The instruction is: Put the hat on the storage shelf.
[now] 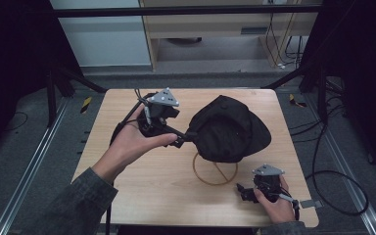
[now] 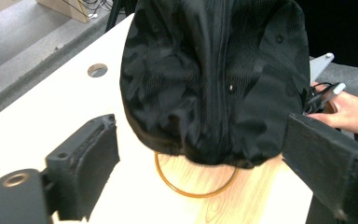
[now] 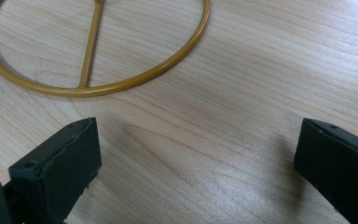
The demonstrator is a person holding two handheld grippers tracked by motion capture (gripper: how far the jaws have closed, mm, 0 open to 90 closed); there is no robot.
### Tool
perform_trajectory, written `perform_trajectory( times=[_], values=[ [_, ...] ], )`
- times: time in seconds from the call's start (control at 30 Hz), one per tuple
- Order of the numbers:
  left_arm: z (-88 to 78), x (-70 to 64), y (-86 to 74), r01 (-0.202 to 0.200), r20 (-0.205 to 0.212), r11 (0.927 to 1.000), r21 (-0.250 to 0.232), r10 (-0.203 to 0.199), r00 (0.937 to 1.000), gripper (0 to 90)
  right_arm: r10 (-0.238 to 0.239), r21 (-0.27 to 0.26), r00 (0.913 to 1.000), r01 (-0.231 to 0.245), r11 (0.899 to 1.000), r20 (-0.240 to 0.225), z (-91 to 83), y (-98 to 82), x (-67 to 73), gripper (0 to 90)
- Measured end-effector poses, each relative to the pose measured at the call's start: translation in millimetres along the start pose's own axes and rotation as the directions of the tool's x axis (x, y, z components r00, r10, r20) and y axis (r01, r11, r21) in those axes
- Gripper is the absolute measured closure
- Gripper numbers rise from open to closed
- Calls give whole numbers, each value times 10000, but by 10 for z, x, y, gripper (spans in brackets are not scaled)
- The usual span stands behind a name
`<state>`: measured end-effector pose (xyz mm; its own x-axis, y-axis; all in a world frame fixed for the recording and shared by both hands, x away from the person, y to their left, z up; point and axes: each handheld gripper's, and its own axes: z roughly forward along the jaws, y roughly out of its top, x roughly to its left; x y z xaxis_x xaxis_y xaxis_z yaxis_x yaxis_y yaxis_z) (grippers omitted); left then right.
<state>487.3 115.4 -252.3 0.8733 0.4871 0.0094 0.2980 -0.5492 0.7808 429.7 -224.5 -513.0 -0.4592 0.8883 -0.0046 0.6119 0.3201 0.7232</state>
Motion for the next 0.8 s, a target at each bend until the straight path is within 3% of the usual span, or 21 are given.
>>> perform_trajectory(
  times=[0.13,0.4,0.8],
  values=[
    [-83,85,-161,186,-2,9996,-212,-186,9998,58,1,-1,10000,-1,10000,-3,0,0,1,8],
    [-142,213,-513,345,-253,9994,-78,-347,9991,42,34,5,10000,-33,10000,-15,-3,1,3,8],
    [-21,350,-1039,641,-665,9965,542,-605,9960,41,50,10,10000,-50,10000,-29,-4,1,4,8]
  ],
)
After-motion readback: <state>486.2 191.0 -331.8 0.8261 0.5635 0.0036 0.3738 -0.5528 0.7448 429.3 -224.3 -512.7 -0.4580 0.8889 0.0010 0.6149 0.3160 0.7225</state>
